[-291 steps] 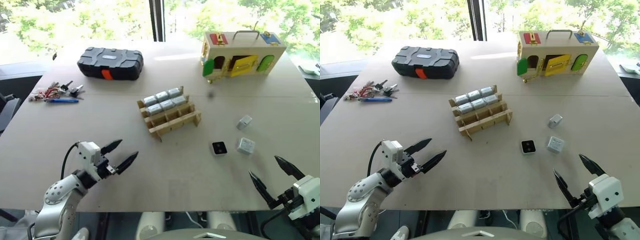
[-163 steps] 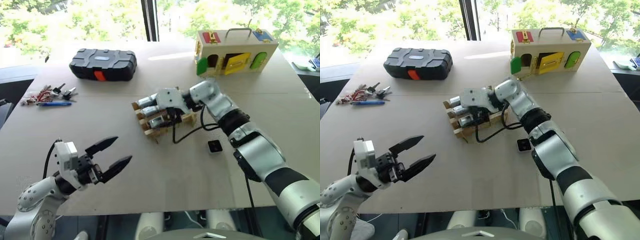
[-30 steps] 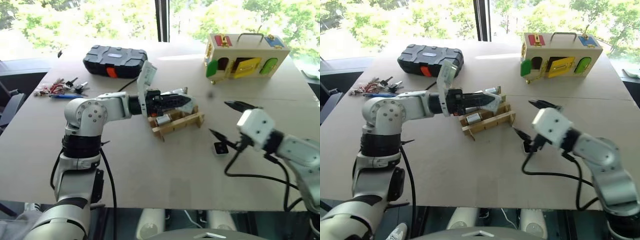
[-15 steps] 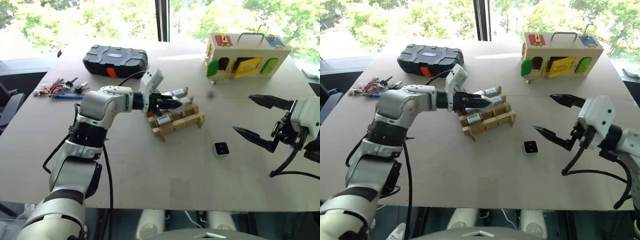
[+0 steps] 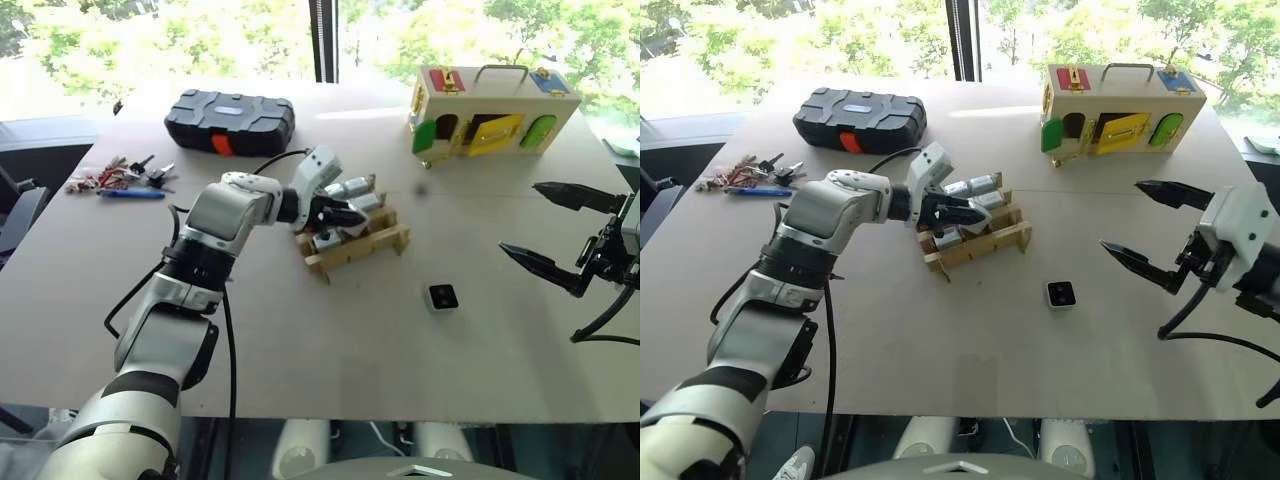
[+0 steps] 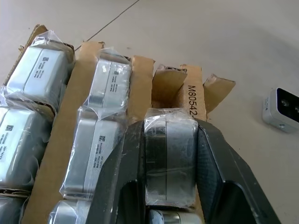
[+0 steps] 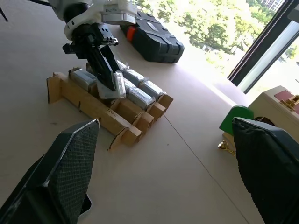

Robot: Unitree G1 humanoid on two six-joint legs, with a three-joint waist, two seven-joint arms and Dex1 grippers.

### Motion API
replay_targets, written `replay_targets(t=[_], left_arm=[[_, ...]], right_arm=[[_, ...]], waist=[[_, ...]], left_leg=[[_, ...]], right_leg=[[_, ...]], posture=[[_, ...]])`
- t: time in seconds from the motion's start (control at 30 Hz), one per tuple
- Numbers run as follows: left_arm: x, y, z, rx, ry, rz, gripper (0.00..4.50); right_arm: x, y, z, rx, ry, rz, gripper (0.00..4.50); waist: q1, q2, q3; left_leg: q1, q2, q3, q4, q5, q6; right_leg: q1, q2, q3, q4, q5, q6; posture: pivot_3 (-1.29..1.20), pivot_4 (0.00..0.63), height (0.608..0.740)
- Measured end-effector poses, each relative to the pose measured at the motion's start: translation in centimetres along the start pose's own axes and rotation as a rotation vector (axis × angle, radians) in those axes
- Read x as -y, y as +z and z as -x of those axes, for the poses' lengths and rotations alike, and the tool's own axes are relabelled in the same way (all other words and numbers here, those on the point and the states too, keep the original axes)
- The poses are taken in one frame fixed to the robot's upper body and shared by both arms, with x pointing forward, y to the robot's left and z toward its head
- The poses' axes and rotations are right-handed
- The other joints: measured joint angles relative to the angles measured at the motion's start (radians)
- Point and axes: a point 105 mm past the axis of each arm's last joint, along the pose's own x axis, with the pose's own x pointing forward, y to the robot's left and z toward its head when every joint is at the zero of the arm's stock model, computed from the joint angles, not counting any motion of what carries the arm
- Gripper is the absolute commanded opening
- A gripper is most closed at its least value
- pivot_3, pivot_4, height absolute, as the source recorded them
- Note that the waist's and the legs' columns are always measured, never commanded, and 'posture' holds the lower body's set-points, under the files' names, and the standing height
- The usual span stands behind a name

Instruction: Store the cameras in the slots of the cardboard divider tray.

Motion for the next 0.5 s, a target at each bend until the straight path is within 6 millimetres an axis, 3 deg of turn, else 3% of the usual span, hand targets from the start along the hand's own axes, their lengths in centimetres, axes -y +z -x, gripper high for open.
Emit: replay_targets(t=[0.5], left_arm=[[-0.02, 0.03, 0.57, -0.157, -0.026, -0.135, 0.82]], right_arm=[[-0.3, -0.64, 0.41, -0.032, -0.034, 0.009, 4.5]], waist=[[-0.002, 0.0, 0.0]], left_leg=[[0.001, 0.0, 0.0, 0.0, 0.0, 0.001]], right_leg=[[0.0, 0.0, 0.0, 0.0, 0.0, 0.0]], posture=[[0.0, 0.15, 0.74]])
